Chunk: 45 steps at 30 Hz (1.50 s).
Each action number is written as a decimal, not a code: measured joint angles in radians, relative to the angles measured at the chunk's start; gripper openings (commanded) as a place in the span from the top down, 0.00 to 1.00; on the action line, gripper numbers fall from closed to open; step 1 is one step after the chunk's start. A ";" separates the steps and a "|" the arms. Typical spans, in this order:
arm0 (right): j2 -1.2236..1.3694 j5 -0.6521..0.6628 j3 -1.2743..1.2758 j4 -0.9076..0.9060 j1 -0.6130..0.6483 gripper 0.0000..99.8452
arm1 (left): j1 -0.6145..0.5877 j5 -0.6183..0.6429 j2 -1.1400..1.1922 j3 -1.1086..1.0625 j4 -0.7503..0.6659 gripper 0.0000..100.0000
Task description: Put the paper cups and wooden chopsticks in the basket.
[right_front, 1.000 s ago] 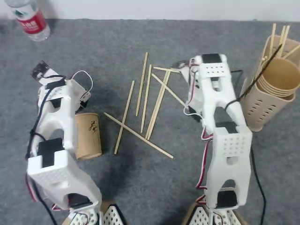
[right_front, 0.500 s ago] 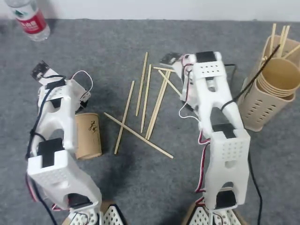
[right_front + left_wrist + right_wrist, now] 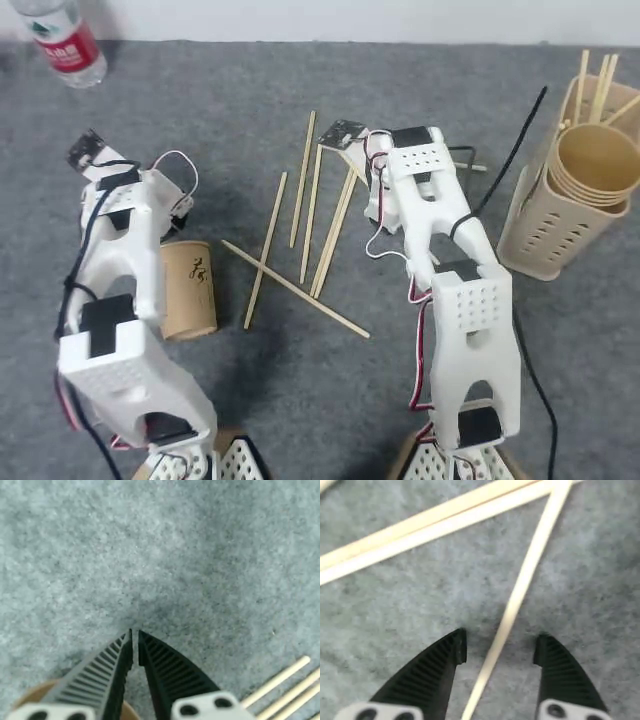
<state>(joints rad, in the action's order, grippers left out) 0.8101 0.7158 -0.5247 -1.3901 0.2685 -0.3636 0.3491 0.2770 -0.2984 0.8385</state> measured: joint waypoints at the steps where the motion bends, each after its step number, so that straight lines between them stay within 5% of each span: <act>1: 0.002 0.002 -0.011 0.002 -0.003 1.00 | 0.000 0.000 0.000 0.000 0.000 0.99; 13: -0.018 0.003 -0.127 -0.130 -0.015 0.99 | 0.000 0.000 0.000 0.000 0.000 0.99; 20: -0.222 0.005 -0.423 -0.361 -0.026 0.99 | 0.000 0.000 0.000 0.000 0.000 0.99; 27: -0.422 0.003 -0.611 -0.364 -0.147 0.99 | 0.000 0.000 0.000 0.000 0.000 0.99; 39: -0.454 -0.298 -0.789 -0.152 -0.473 0.99 | 0.000 0.000 0.000 0.000 0.000 0.99; 45: -0.325 -0.433 -0.793 0.107 -0.551 0.99 | 0.000 0.000 0.000 0.000 0.000 0.99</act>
<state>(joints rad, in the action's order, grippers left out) 0.4849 0.2831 -1.3180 -1.2827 -0.2823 -0.3636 0.3491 0.2770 -0.2984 0.8385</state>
